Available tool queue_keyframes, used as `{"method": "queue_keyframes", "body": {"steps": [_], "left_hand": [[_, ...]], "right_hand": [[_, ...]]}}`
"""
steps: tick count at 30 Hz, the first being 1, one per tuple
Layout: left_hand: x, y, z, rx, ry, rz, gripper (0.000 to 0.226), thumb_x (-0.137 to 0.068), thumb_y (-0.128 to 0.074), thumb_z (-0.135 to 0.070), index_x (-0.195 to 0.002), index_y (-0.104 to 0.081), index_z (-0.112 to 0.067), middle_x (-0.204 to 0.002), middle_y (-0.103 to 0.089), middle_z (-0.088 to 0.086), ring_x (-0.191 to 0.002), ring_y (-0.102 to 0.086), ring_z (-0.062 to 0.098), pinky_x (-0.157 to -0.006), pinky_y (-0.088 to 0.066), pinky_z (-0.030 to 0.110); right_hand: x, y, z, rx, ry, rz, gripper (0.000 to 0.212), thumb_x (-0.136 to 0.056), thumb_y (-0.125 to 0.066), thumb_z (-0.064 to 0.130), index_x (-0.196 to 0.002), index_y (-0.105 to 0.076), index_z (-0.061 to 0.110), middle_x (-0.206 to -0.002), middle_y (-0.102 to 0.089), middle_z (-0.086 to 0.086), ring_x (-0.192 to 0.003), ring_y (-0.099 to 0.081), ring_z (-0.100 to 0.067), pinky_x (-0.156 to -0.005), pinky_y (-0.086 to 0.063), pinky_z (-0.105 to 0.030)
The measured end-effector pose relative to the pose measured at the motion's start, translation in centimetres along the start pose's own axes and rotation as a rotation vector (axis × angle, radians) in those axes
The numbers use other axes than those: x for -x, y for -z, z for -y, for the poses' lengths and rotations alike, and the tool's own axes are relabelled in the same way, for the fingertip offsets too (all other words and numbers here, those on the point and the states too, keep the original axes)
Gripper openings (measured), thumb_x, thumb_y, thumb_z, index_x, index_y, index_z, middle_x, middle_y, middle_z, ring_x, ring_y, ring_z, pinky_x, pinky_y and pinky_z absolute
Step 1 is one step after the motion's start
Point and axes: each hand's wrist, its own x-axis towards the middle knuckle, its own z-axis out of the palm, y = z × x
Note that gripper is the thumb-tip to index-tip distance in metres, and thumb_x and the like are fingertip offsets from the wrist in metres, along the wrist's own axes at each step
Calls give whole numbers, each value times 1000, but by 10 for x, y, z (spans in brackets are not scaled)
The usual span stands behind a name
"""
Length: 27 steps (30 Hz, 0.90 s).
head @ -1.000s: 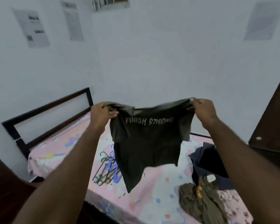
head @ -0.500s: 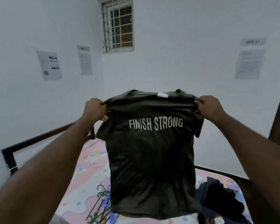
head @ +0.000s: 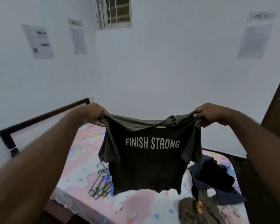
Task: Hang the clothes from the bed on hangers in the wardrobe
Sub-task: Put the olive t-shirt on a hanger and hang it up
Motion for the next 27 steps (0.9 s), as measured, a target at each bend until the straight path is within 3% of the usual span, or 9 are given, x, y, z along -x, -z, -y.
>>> {"method": "queue_keyframes", "body": {"steps": [4,9,12,16,18,20,23,25,27], "left_hand": [[-17,-20,29,43,175,127,36,-87,-34,19,-104,-65,16,-103,-67,27,-79,-71,25,-63,-58,24],[-53,-54,64,92,281,184,30,-91,-34,19,-91,-64,13,-95,-67,21,-81,-69,26,-62,-60,24],[-84,-75,84,76,344,189,26,-92,-36,19,-93,-62,15,-97,-65,23,-90,-65,32,-66,-60,26],[-146,-105,106,94,406,152,25,-92,-39,18,-108,-57,21,-110,-62,29,-96,-64,35,-65,-60,26],[-181,-125,109,129,374,60,22,-92,-45,13,-109,-60,13,-107,-63,23,-87,-65,25,-62,-60,23],[-219,-147,111,149,284,-48,13,-92,-54,4,-98,-63,-2,-94,-65,7,-81,-64,13,-66,-57,20],[-263,-183,127,178,274,-112,24,-90,-57,2,-80,-61,-19,-78,-64,-3,-78,-59,11,-75,-51,28],[-275,-214,155,129,341,-91,26,-91,-57,-2,-80,-59,-26,-84,-60,1,-82,-56,15,-77,-49,31],[-271,-246,185,45,407,-14,24,-94,-56,-11,-80,-54,-30,-99,-58,2,-91,-56,18,-87,-51,35]], "right_hand": [[-12,-18,-34,-41,-88,93,17,-99,-56,17,-100,-68,6,-87,-75,-16,-78,-74,-23,-70,-56,-32],[-50,-46,-78,-101,-171,186,17,-98,-58,17,-101,-67,3,-91,-74,-20,-85,-73,-27,-80,-56,-38],[-84,-63,-107,-129,-228,264,16,-98,-57,18,-101,-65,4,-91,-74,-19,-89,-73,-28,-76,-57,-34],[-150,-84,-145,-167,-282,307,17,-100,-54,15,-106,-63,3,-100,-73,-21,-89,-73,-27,-67,-58,-30],[-193,-94,-162,-195,-303,257,15,-100,-53,14,-107,-63,4,-102,-71,-21,-76,-73,-20,-67,-57,-30],[-233,-107,-179,-275,-297,101,10,-99,-54,12,-95,-64,10,-100,-69,-22,-68,-69,-17,-67,-53,-32],[-274,-134,-203,-361,-283,-111,4,-96,-58,16,-98,-60,19,-91,-65,-8,-68,-60,-14,-60,-47,-28],[-286,-169,-230,-382,-350,-106,22,-94,-62,18,-114,-54,17,-86,-62,-4,-65,-57,-13,-56,-45,-28],[-284,-212,-267,-412,-472,-30,24,-93,-65,19,-114,-54,15,-86,-62,-8,-65,-58,-16,-58,-46,-31]]}}
